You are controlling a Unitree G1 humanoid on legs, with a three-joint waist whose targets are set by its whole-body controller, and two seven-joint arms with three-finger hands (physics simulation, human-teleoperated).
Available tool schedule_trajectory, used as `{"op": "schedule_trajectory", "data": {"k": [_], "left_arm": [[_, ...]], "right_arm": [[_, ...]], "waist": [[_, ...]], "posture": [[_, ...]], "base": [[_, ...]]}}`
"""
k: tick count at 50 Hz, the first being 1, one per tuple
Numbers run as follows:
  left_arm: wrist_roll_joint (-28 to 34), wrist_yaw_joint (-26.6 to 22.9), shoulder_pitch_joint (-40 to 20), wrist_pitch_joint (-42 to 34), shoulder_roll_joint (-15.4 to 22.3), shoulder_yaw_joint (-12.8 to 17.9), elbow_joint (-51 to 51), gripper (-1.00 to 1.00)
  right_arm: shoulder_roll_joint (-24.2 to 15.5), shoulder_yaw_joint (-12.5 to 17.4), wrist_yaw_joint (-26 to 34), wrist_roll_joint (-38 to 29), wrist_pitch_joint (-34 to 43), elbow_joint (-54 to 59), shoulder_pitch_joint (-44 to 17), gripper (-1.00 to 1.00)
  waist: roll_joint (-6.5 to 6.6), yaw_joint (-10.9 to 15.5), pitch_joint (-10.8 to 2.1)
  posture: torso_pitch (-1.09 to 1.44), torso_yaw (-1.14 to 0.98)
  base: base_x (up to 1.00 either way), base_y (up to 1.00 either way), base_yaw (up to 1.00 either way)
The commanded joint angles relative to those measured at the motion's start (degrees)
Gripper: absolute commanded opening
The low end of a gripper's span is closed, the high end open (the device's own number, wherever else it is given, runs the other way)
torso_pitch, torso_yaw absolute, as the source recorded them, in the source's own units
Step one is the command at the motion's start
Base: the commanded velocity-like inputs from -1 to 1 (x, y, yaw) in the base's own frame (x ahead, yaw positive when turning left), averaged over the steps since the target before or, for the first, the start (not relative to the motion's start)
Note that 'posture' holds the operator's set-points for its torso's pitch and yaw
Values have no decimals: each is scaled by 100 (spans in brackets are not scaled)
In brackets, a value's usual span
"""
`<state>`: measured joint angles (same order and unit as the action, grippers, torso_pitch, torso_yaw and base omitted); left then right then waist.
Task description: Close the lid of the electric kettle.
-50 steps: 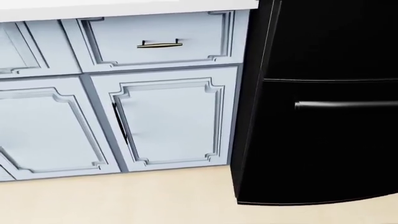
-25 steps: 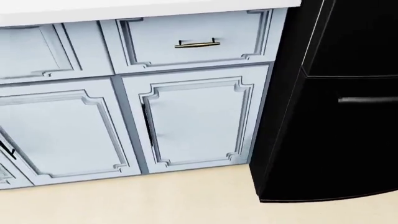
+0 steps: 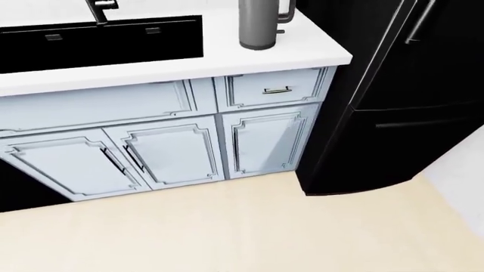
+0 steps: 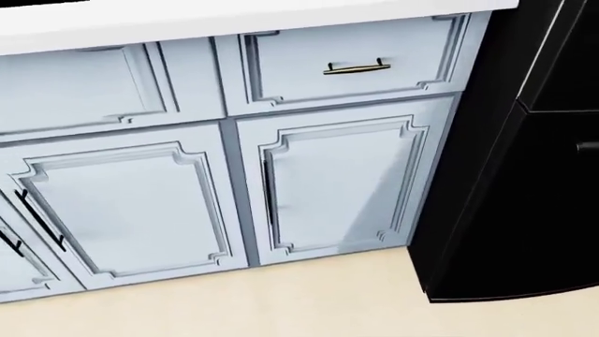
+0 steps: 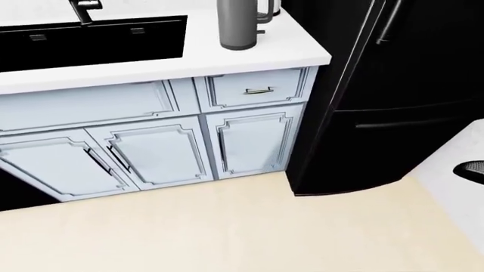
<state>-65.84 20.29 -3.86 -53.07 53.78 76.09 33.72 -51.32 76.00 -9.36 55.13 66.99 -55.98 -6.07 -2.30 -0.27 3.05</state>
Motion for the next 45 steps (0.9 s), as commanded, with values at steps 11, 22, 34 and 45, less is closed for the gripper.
{"op": "schedule_trajectory", "data": {"k": [11, 22, 34, 45], "left_arm": [[39, 29, -45, 191, 123, 108, 76, 100], [73, 20, -61, 210, 107, 55, 89, 100], [112, 7, -72, 239, 61, -10, 124, 100], [144, -8, -78, 239, 28, -41, 133, 100]], "right_arm": [[-97, -18, -365, 229, -303, 22, -96, 100], [-141, -49, -548, 398, -390, 67, 7, 100], [-143, -71, -674, 565, -417, 128, 50, 100], [-127, -86, -658, 554, -441, 101, 72, 100]], "waist": [[264, 13, 239], [102, 71, 185], [228, 56, 86], [41, 27, 9]], "posture": [[0, 0], [0, 0], [0, 0], [0, 0]], "base": [[0, 12, 0], [0, 0, 0], [2, 0, 0], [10, 0, 0]]}}
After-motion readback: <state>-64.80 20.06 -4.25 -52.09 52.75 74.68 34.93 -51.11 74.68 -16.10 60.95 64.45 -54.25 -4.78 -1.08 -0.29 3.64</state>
